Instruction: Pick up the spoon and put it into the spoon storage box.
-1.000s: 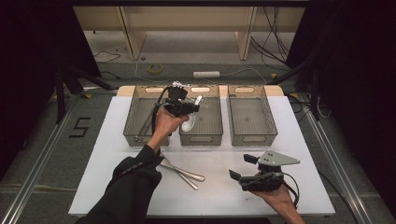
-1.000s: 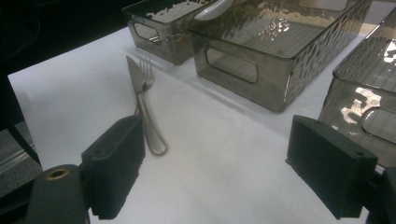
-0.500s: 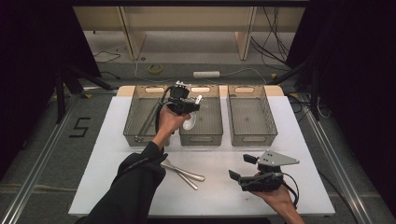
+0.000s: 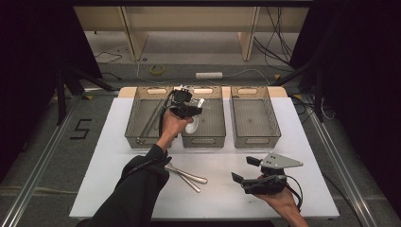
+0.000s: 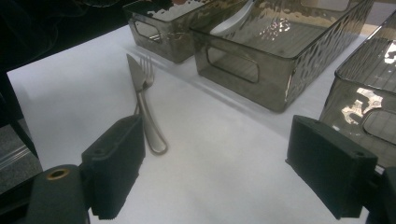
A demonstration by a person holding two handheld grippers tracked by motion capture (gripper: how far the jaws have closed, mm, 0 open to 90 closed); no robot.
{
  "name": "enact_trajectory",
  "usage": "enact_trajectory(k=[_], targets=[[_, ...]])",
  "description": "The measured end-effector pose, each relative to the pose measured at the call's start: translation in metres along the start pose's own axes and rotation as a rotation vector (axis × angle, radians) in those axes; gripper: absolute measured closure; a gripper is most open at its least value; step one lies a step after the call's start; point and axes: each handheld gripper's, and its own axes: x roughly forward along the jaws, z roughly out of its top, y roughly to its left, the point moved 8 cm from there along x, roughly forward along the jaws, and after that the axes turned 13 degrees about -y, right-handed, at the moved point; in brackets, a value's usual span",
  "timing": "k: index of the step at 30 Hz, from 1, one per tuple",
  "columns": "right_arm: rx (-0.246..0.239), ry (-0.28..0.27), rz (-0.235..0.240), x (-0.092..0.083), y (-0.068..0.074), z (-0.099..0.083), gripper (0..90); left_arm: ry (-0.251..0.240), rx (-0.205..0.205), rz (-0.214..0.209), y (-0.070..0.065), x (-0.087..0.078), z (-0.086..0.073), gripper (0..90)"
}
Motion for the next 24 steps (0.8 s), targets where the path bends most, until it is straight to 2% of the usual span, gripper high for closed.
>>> enact_trajectory(k=[10,12,19,22,24], targets=[[-0.001,-0.001,0.003,0.000,0.001,0.000,20.1,-0.023,-0.026,0.015,0.003,0.004,-0.002,73.7],[0.001,-0.001,0.005,0.000,0.001,0.000,20.1,-0.040,-0.046,0.017,0.004,0.003,0.000,71.8],[0.002,-0.002,0.006,0.000,0.001,0.000,20.1,-0.050,-0.053,0.015,0.001,-0.005,0.009,51.5],[0.001,0.000,0.005,0.000,0.001,0.000,20.1,-0.036,-0.045,0.005,-0.001,-0.013,0.010,41.8],[0.004,-0.001,0.006,0.000,0.001,0.000,20.1,-0.039,-0.024,-0.001,-0.004,-0.022,0.011,35.5]])
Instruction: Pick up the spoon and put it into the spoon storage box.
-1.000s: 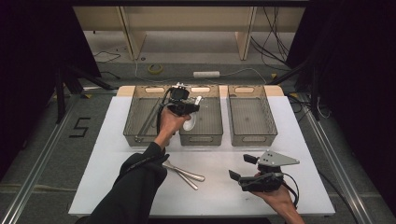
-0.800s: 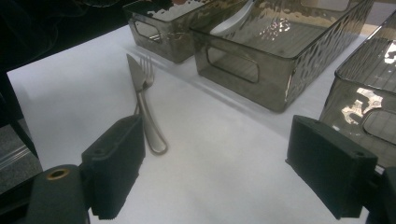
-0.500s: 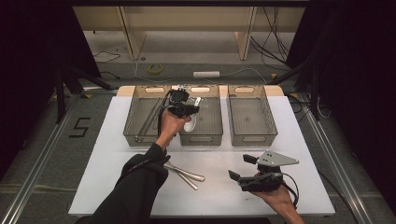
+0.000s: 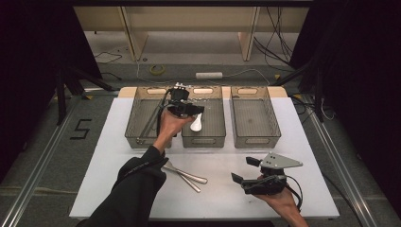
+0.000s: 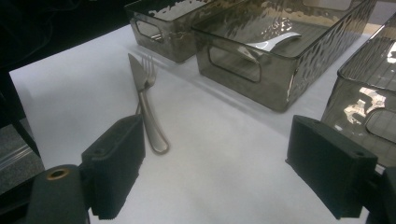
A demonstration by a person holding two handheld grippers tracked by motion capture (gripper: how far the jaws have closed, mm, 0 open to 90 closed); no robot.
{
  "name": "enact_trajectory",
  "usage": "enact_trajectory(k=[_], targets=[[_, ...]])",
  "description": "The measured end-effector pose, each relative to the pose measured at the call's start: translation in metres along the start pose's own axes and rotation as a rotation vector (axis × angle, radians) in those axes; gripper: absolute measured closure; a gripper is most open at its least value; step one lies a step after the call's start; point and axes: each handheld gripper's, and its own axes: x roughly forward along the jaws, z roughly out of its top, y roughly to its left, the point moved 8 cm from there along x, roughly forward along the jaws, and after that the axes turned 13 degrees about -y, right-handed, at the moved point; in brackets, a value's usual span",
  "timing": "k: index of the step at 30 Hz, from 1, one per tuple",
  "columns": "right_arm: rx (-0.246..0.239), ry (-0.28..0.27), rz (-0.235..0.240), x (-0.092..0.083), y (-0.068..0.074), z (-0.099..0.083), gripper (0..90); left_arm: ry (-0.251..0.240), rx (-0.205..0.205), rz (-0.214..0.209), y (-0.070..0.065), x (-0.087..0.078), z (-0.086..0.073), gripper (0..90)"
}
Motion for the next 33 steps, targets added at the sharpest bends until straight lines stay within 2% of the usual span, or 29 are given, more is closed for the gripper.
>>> enact_trajectory(k=[4,6,12,16,19,22,26,33], targets=[[-0.003,0.003,0.001,0.000,0.000,0.000,20.1,-0.009,0.017,-0.029,-0.004,-0.022,-0.001,29.3],[0.000,0.007,0.003,0.001,0.001,-0.001,20.1,-0.021,0.026,-0.046,-0.004,-0.033,-0.003,28.4],[0.002,0.016,0.004,0.002,0.002,-0.002,20.0,-0.018,0.031,-0.084,-0.003,-0.062,-0.015,25.7],[-0.002,0.017,0.011,0.003,0.002,-0.002,20.0,-0.011,0.072,-0.102,-0.005,-0.076,-0.019,24.3],[-0.006,0.022,0.012,0.003,0.003,-0.002,20.0,-0.009,0.088,-0.127,-0.007,-0.085,-0.021,23.7],[-0.003,0.025,0.015,0.003,0.004,-0.003,20.0,0.019,0.128,-0.112,-0.006,-0.091,-0.028,23.0],[-0.005,0.022,0.018,0.003,0.005,-0.002,20.0,0.071,0.168,-0.127,-0.007,-0.097,-0.041,22.0],[-0.008,0.025,0.020,0.004,0.006,-0.003,20.0,0.150,0.256,-0.106,-0.004,-0.106,-0.059,20.9]])
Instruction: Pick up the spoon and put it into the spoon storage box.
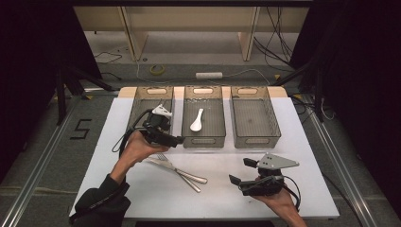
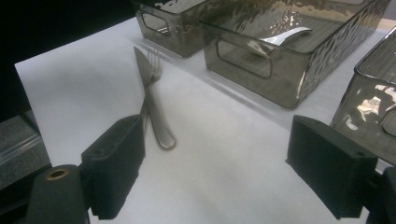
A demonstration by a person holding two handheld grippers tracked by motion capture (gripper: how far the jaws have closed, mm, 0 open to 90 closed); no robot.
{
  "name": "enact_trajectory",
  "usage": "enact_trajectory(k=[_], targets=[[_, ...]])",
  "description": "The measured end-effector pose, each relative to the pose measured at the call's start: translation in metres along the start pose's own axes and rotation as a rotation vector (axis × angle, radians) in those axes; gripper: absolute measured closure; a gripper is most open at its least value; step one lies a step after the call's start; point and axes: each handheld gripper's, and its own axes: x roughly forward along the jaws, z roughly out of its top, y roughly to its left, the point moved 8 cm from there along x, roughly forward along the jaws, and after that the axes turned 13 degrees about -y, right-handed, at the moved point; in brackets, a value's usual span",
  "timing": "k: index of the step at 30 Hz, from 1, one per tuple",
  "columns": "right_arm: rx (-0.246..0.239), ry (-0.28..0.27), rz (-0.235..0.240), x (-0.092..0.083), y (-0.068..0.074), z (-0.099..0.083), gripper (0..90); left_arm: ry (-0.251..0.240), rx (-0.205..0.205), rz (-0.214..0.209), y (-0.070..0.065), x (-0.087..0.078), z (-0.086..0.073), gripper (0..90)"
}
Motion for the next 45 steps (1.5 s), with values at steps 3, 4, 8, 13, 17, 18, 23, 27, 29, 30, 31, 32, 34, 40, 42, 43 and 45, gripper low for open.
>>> enact_trajectory(k=[3,4,8,13,17,18,23,27,29,30,31,32,34,40,42,43,45], targets=[[0.002,-0.002,0.002,0.000,0.000,0.000,20.0,0.027,0.015,-0.013,-0.001,-0.003,-0.007,20.8],[0.001,0.000,0.001,0.000,0.000,0.000,20.0,0.033,0.024,-0.015,-0.002,-0.004,-0.009,20.8],[-0.001,0.001,0.002,0.000,0.001,0.000,20.0,0.065,0.067,-0.039,-0.008,-0.004,-0.015,20.5],[-0.004,0.003,0.002,0.000,0.001,0.000,20.0,0.102,0.095,-0.074,-0.018,-0.002,-0.021,20.4],[-0.004,0.004,0.003,0.000,0.001,0.000,20.0,0.153,0.144,-0.095,-0.023,0.000,-0.029,20.5],[-0.004,0.004,0.004,0.000,0.001,0.000,20.0,0.163,0.152,-0.101,-0.024,0.000,-0.030,20.5],[0.001,0.002,0.004,0.000,0.000,0.000,20.0,0.212,0.188,-0.114,-0.030,0.004,-0.038,20.5],[0.001,0.003,0.003,-0.001,-0.001,-0.001,20.0,0.231,0.210,-0.124,-0.032,0.006,-0.042,20.5],[0.001,0.000,0.004,-0.001,-0.001,-0.001,20.0,0.235,0.213,-0.132,-0.033,0.007,-0.044,20.5],[0.004,0.000,0.004,-0.001,-0.002,-0.001,20.0,0.238,0.211,-0.136,-0.034,0.007,-0.045,20.4],[0.005,0.000,0.004,-0.002,-0.002,-0.001,20.0,0.244,0.218,-0.136,-0.034,0.007,-0.046,20.4],[0.005,-0.002,0.003,-0.001,-0.002,-0.001,20.0,0.251,0.225,-0.134,-0.034,0.008,-0.048,20.4],[0.004,0.001,0.005,-0.001,-0.001,-0.001,20.0,0.265,0.231,-0.133,-0.034,0.008,-0.051,20.3],[0.006,0.003,0.006,-0.001,-0.001,-0.001,20.0,0.294,0.255,-0.140,-0.034,0.010,-0.060,19.5],[0.005,0.004,0.006,-0.001,-0.002,-0.001,20.0,0.309,0.259,-0.142,-0.035,0.011,-0.063,19.5],[0.007,0.004,0.005,-0.001,-0.002,-0.001,20.0,0.312,0.263,-0.144,-0.035,0.011,-0.064,19.6],[0.007,0.004,0.005,0.000,-0.002,-0.001,20.0,0.327,0.276,-0.153,-0.036,0.012,-0.066,19.7]])
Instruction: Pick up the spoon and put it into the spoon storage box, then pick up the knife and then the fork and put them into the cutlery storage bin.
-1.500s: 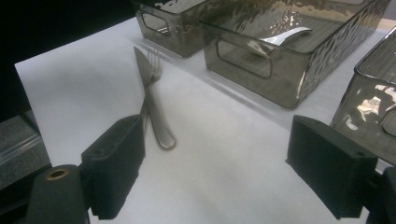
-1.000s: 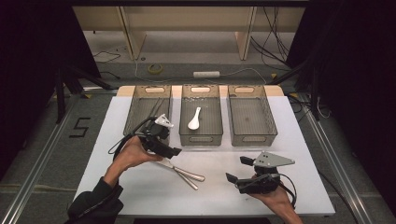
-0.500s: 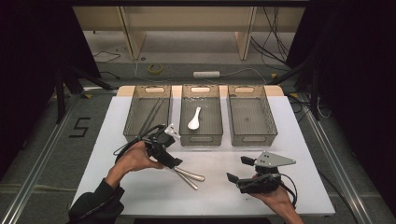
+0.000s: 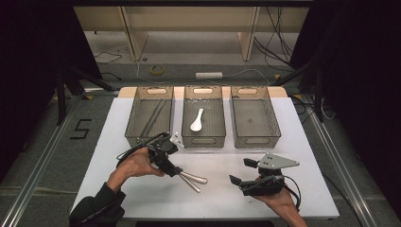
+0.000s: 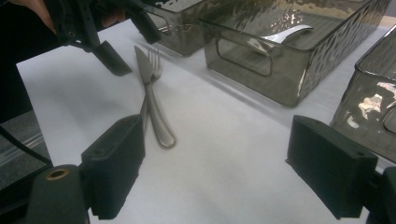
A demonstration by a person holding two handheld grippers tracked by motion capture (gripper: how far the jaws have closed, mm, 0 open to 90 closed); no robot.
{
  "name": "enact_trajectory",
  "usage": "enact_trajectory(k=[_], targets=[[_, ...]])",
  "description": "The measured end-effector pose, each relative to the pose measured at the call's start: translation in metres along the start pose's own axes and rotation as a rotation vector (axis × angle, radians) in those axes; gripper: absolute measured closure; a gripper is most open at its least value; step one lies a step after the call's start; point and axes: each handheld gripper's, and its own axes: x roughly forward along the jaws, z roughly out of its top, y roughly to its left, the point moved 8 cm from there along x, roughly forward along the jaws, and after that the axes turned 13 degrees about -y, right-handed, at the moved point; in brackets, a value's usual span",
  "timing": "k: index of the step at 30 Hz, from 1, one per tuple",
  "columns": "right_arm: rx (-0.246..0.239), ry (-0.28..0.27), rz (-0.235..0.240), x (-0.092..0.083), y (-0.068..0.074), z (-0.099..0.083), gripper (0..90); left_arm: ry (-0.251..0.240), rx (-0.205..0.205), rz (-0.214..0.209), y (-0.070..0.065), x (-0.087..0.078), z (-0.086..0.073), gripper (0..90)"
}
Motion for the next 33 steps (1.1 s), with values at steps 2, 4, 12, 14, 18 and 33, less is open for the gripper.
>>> enact_trajectory(k=[2,4,12,14,18,33], targets=[[-0.001,0.000,-0.001,0.000,0.000,0.000,20.0,0.007,0.004,0.000,-0.001,0.002,-0.001,19.7],[-0.002,0.000,-0.001,0.000,0.000,0.000,20.0,0.020,0.014,-0.003,-0.001,0.004,-0.003,19.8],[-0.002,0.005,0.003,0.001,0.001,0.000,19.9,0.087,0.055,-0.001,-0.003,0.014,-0.013,20.6],[-0.004,0.004,0.003,0.001,0.001,0.000,19.9,0.095,0.057,-0.002,-0.004,0.016,-0.015,20.9],[0.000,0.003,0.003,0.001,0.000,0.000,19.9,0.110,0.061,-0.008,-0.005,0.018,-0.017,22.3],[-0.015,0.013,0.014,0.001,0.003,-0.001,19.9,0.159,0.158,-0.013,-0.006,0.026,-0.020,32.3]])
